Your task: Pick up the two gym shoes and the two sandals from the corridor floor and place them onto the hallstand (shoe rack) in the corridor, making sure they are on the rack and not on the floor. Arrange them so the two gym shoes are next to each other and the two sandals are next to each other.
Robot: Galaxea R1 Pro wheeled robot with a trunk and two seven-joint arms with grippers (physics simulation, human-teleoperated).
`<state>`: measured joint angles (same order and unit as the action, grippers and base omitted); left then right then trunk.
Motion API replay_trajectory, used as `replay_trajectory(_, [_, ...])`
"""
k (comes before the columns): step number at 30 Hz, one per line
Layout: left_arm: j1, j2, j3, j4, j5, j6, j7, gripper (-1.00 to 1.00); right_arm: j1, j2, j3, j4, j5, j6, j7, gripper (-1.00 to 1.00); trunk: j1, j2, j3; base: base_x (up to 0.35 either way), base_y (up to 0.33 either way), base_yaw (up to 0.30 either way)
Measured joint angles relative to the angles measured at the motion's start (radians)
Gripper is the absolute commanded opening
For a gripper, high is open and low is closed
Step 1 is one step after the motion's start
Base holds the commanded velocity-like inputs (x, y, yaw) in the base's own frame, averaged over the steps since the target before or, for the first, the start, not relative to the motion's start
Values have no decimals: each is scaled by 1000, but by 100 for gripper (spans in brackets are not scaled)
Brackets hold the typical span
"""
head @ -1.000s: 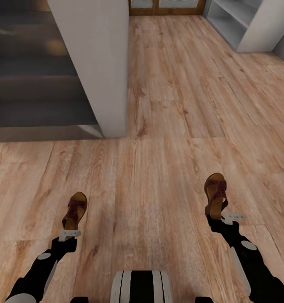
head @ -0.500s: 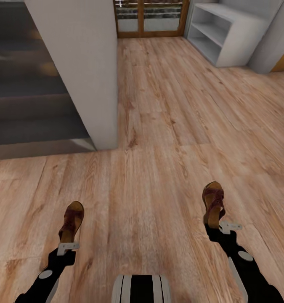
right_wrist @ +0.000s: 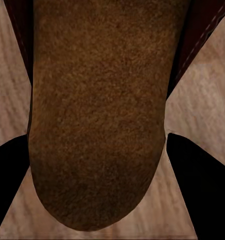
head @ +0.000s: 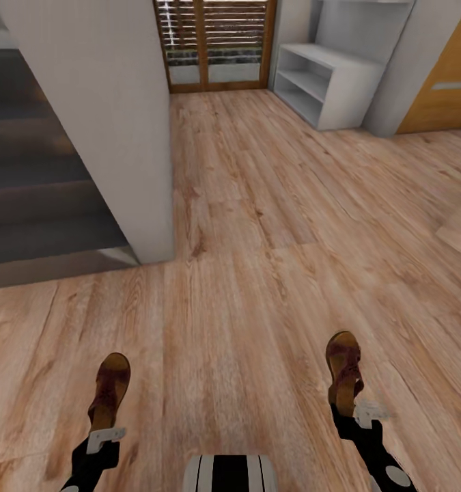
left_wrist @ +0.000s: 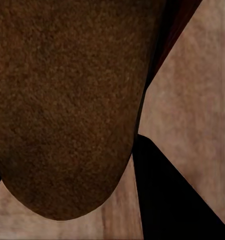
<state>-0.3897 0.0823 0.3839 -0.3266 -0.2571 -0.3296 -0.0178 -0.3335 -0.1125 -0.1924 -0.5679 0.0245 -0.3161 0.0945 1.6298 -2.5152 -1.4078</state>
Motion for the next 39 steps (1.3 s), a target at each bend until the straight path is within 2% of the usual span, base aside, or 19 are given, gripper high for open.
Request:
replay_trajectory(7, [16, -1, -1, 3, 14, -6, 0, -100, 0, 0, 2, 151, 1, -146, -2, -100, -3, 2, 36, 0, 0, -201])
replay_trajectory(11, [20, 0, -1, 3, 17, -7, 0, -100, 0, 0, 2, 208, 1, -192, -3, -100, -5, 3, 57, 0, 0, -202])
replay_trajectory(14, [28, 0, -1, 3, 18, -12, 0, -100, 0, -1, 2, 230, 0, -201, -4, -100, -6, 3, 72, 0, 0, -202])
replay_trajectory(19, [34, -1, -1, 4, 19, -63, 0, -100, 0, -2, 2, 250, -1, -205, -5, -100, -9, 4, 98, 0, 0, -202])
replay_trajectory(30, [34, -3, 1, 33, 19, -73, 0, -100, 0, 0, 2, 275, 0, -204, -4, -100, -13, 7, 155, 0, 0, -201])
replay_trajectory(39, [35, -1, 2, 37, 20, -73, 1, -100, -1, 0, 2, 280, -1, -203, -3, -100, -18, 9, 193, 0, 0, -47])
